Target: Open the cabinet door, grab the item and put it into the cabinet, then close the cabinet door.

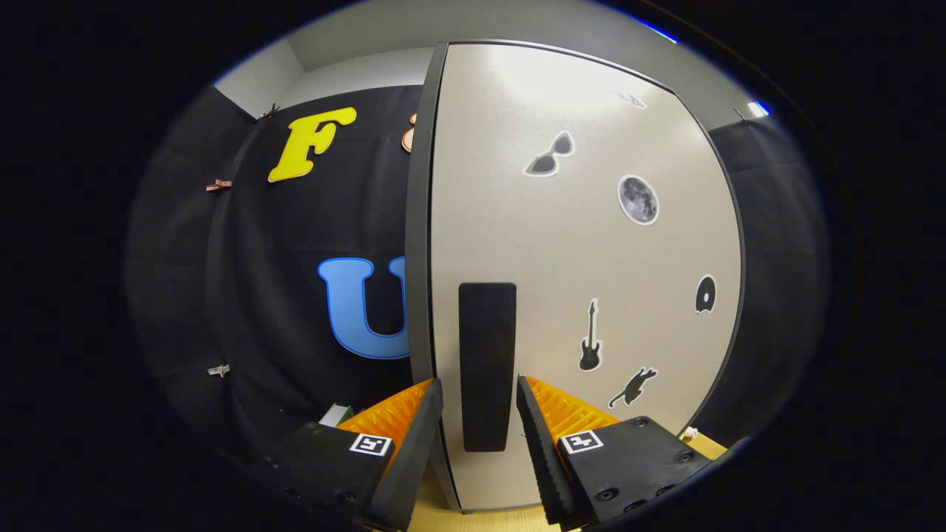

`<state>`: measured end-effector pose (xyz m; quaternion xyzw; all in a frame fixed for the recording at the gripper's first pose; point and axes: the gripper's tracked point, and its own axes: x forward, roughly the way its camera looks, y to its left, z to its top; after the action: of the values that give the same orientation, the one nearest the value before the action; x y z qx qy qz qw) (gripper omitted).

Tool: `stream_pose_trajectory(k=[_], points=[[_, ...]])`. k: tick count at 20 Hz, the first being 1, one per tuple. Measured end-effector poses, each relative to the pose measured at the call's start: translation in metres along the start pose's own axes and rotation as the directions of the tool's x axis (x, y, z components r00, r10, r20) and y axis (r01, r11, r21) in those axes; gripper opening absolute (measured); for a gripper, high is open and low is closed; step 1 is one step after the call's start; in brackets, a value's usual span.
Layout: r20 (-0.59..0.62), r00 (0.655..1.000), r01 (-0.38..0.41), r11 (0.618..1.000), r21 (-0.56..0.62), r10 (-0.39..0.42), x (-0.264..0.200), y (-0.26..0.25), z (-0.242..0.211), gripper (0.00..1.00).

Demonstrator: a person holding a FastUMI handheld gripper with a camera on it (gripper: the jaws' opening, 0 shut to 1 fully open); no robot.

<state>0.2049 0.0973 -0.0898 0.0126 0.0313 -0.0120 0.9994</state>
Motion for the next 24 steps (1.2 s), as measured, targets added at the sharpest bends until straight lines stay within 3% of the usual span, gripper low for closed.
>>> stream_pose_trajectory(k=[2,3,5,6,7,9,18,24], points=[[0.004,1.000,0.014,1.000,-0.002,-0.014,0.008,-0.002,-0.001,0.39],[0.006,1.000,0.020,1.000,-0.009,-0.020,0.010,-0.004,-0.001,0.41],[0.009,1.000,0.024,1.000,-0.019,-0.023,0.011,-0.005,0.000,0.32],[0.003,1.000,0.022,1.000,-0.016,-0.022,0.007,-0.004,-0.001,0.22],[-0.007,1.000,0.024,1.000,-0.010,-0.024,0.009,-0.007,-0.004,0.21],[-0.013,1.000,0.016,1.000,-0.019,-0.016,0.004,-0.006,-0.003,0.07],[-0.044,0.997,-0.061,0.998,-0.013,0.060,-0.044,-0.013,0.002,0.07],[-0.027,1.000,-0.002,1.000,-0.028,0.002,-0.084,-0.031,0.006,0.07]])
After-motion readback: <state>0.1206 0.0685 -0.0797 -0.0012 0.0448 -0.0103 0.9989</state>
